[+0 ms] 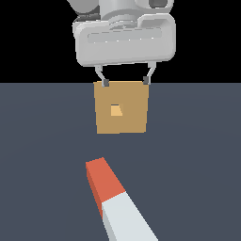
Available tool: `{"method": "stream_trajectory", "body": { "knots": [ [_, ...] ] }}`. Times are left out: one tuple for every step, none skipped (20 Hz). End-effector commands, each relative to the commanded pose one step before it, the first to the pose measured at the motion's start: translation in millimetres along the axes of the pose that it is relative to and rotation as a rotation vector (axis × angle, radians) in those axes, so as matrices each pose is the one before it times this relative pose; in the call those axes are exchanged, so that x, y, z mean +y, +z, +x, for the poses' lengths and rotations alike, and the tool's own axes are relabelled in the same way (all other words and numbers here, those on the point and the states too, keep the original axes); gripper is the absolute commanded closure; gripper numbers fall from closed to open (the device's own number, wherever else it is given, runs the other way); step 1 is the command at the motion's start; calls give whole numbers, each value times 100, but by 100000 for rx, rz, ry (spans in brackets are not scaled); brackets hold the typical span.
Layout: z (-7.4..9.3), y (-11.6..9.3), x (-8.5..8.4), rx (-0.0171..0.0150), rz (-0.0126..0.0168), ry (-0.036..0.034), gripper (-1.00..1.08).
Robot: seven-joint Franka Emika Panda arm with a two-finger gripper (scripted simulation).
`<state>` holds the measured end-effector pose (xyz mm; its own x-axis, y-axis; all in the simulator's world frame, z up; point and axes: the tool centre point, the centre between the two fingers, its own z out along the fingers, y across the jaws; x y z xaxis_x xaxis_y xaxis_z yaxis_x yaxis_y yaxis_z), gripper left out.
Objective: Insert the peg into the horizontal hole in a box.
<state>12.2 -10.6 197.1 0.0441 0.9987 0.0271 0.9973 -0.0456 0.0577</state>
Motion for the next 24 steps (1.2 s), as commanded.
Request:
{"method": "stream_trajectory", "body": {
  "knots": [
    [-1, 1, 1, 0, 0, 0, -92],
    [-41, 6, -4, 0, 0, 0, -92],
    [-15, 30, -14, -4, 17, -168, -92],
    [-80, 46, -22, -3, 23, -194, -92],
    [-105, 65, -30, -4, 34, -283, -92],
    [-132, 84, -39, -5, 44, -369, -92],
    [-165, 102, -47, -6, 53, -444, -92],
    [-192, 121, -55, -7, 63, -531, -92],
    [-226, 139, -64, -9, 72, -606, -92],
    [-254, 158, -72, -10, 82, -689, -92],
    [-284, 177, -80, -11, 92, -770, -92],
    [-314, 196, -88, -12, 101, -851, -92],
    [-344, 214, -96, -13, 111, -933, -92],
    [-374, 233, -104, -14, 121, -1015, -92],
    [-405, 252, -112, -15, 131, -1097, -92],
    [-437, 271, -120, -17, 140, -1178, -92],
    [-468, 291, -128, -18, 150, -1260, -92],
    [-498, 310, -135, -19, 160, -1345, -92],
    [-531, 330, -143, -20, 170, -1428, -92],
    [-564, 350, -151, -22, 181, -1515, -92],
    [-591, 368, -157, -23, 190, -1592, -92],
    [-599, 372, -157, -23, 192, -1606, -92],
    [-602, 374, -157, -24, 193, -1615, -92],
    [-607, 377, -156, -24, 194, -1624, -92]
  ]
}}
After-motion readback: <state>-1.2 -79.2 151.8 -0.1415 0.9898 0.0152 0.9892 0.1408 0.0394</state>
